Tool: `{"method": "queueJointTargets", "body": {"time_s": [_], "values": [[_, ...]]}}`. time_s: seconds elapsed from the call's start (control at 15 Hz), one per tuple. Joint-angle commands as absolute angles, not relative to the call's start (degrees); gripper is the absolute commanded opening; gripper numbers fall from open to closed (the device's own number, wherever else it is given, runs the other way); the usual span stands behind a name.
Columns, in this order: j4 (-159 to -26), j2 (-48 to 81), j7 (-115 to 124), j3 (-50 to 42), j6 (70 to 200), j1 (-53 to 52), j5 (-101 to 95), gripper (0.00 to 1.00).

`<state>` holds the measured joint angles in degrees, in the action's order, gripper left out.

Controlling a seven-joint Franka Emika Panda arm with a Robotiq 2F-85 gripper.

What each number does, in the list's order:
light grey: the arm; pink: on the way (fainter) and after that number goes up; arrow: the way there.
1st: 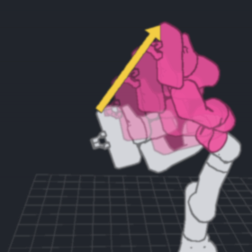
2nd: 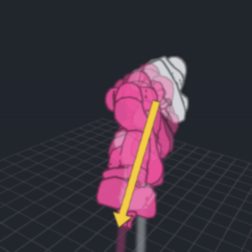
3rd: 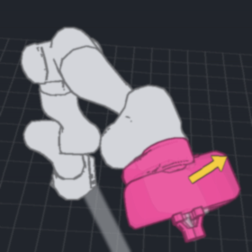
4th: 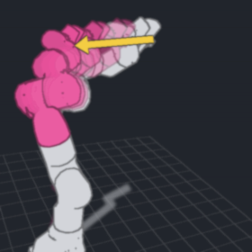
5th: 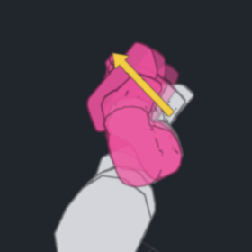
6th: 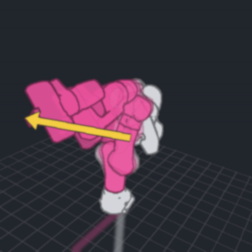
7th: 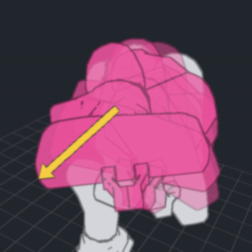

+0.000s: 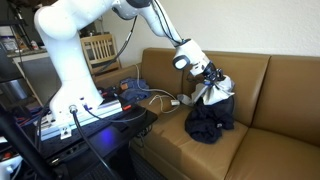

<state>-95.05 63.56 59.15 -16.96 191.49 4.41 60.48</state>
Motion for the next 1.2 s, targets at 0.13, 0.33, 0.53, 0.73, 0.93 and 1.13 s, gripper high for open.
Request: {"method": "queueJointTargets", "body": {"time_s": [0.13, 0.33, 0.53, 0.73, 0.93, 1.13], "values": [[-92.50, 69.37, 71.39, -26.20, 180.35, -9.12, 62.31, 0.81], [-93.19, 67.99, 75.64, -33.45, 177.89, -13.68, 60.49, 0.99], [-92.55, 65.23, 75.76, -38.59, 174.83, -13.71, 59.90, 1.00], [-91.87, 54.75, 72.55, -31.12, 176.36, -6.08, 57.80, 1.00], [-90.60, 47.26, 65.07, -23.52, 176.92, -0.83, 59.53, 1.00], [-91.84, 40.21, 54.54, -16.08, 174.08, 3.30, 59.23, 1.00]]}}
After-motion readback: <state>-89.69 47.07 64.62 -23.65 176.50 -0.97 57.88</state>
